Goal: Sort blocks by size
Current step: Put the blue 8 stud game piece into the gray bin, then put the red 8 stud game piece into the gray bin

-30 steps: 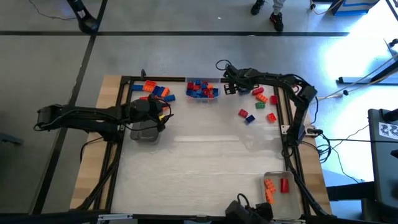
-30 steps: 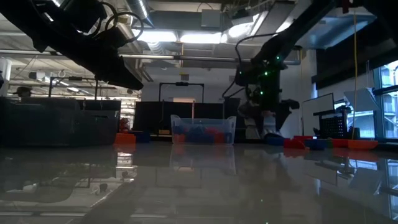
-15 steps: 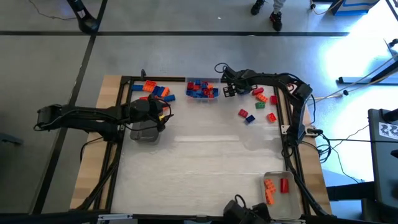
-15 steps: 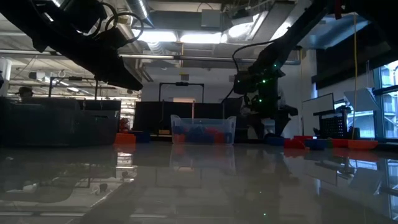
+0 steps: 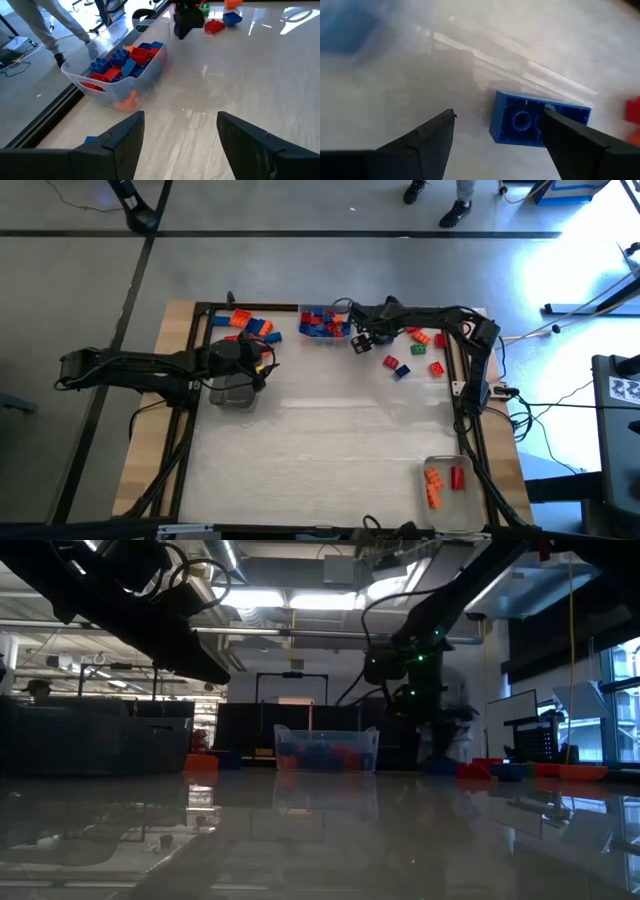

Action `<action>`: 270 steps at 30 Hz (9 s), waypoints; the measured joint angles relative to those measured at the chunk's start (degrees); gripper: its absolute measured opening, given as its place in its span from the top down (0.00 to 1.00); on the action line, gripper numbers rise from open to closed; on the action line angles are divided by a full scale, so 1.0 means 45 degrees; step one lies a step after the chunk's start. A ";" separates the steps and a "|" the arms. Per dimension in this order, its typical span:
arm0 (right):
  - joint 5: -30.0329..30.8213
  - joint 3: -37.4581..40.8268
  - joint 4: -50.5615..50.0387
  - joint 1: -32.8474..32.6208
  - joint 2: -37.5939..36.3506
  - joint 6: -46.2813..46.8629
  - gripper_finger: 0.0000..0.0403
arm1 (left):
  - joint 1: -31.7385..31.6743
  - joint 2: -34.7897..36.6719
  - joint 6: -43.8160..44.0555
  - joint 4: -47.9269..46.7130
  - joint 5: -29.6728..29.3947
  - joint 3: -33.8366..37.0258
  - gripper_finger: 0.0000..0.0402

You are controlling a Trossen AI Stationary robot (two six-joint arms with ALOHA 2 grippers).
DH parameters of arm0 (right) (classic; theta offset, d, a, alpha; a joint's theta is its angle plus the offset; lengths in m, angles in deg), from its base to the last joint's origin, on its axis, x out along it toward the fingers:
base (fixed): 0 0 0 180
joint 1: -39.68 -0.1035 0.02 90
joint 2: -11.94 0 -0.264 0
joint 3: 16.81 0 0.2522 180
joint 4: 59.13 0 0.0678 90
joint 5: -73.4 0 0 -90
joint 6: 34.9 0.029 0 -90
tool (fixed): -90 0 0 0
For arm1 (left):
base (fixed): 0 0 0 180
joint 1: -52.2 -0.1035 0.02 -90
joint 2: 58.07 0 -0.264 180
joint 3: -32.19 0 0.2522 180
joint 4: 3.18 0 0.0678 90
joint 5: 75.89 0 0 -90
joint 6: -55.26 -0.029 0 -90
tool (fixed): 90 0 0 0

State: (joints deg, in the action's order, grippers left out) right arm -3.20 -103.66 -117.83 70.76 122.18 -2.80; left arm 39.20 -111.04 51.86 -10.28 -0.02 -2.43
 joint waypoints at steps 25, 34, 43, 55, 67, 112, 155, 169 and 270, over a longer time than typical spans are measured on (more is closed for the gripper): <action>-0.0858 -0.1569 -0.1488 -0.4129 -0.0054 -0.0674 0.29 | -0.0004 0.0010 0.0242 -0.0129 0.0000 0.0000 0.41; -0.0956 -0.3135 -0.4774 -0.4253 -0.0804 -0.6140 0.29 | -0.0004 0.0010 0.0238 -0.0257 0.0001 0.0000 0.41; -0.0234 -0.2867 -0.3173 -0.4248 -0.0580 -0.7025 0.29 | -0.0004 0.0010 0.0218 -0.0352 0.0005 0.0005 0.41; 0.0351 -0.0048 -0.0778 -0.4151 -0.0487 -1.3322 0.29 | 0.0000 0.0010 0.0028 -0.0338 0.0005 0.0005 0.41; -0.0520 0.1405 0.0988 -0.3991 -0.0572 -1.2609 0.49 | -0.0003 0.0000 0.0051 -0.0305 0.0004 0.0005 0.41; -0.1907 -0.0495 -0.5128 -1.6413 -0.5897 1.1721 0.67 | -0.0003 0.0000 -0.0133 -0.0315 0.0005 0.0005 0.41; 0.2027 -0.0500 -0.9005 -1.3550 -0.4110 1.2588 0.33 | 0.0000 0.0010 -0.0011 -0.0347 0.0000 0.0005 0.41; 0.3372 -0.0495 -0.7557 -0.5793 -0.4110 0.6176 0.33 | -0.0004 0.0010 -0.0001 -0.0357 0.0004 0.0005 0.41; -0.4650 -0.3332 -0.3813 0.2273 0.0791 -0.2175 0.34 | -0.0004 0.0000 -0.0119 -0.0342 0.0005 0.0005 0.41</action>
State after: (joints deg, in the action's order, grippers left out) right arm -24.12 -118.65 -134.99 80.99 125.74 -12.58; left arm 39.18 -111.04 51.32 -11.82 0.00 -2.41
